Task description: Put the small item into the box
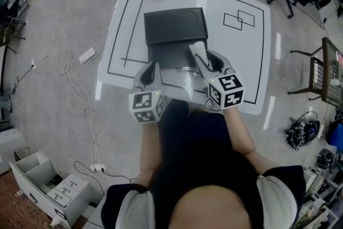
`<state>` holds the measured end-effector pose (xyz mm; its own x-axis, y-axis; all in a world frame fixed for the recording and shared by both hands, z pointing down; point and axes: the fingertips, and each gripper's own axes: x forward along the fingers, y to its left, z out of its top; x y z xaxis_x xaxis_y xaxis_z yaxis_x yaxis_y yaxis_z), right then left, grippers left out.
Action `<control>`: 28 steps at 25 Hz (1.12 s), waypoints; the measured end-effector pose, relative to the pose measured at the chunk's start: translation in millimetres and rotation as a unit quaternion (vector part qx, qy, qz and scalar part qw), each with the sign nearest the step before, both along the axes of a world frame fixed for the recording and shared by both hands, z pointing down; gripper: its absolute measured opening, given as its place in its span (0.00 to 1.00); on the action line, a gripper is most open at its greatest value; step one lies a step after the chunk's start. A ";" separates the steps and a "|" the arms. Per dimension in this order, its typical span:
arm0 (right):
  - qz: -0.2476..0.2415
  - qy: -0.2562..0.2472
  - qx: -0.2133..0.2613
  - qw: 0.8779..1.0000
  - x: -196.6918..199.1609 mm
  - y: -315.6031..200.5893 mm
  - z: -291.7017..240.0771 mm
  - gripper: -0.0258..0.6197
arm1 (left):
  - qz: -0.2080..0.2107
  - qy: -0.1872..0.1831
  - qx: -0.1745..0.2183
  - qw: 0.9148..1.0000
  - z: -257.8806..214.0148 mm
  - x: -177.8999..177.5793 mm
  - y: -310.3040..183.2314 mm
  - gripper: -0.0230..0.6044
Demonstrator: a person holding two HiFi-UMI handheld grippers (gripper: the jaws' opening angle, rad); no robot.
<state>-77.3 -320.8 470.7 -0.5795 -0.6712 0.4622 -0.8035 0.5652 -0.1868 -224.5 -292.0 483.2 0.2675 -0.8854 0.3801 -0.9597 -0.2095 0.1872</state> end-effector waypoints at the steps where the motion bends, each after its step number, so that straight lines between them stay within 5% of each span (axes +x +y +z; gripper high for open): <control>1: -0.001 0.003 0.001 1.000 -0.5 -1.5 -0.5 0.24 | 0.002 0.000 0.001 1.000 -0.3 -0.5 -1.8 0.05; 28: -0.081 0.125 -0.020 0.989 -44.1 -29.1 32.6 0.25 | 0.025 -0.002 0.000 1.000 8.8 -27.0 -32.2 0.05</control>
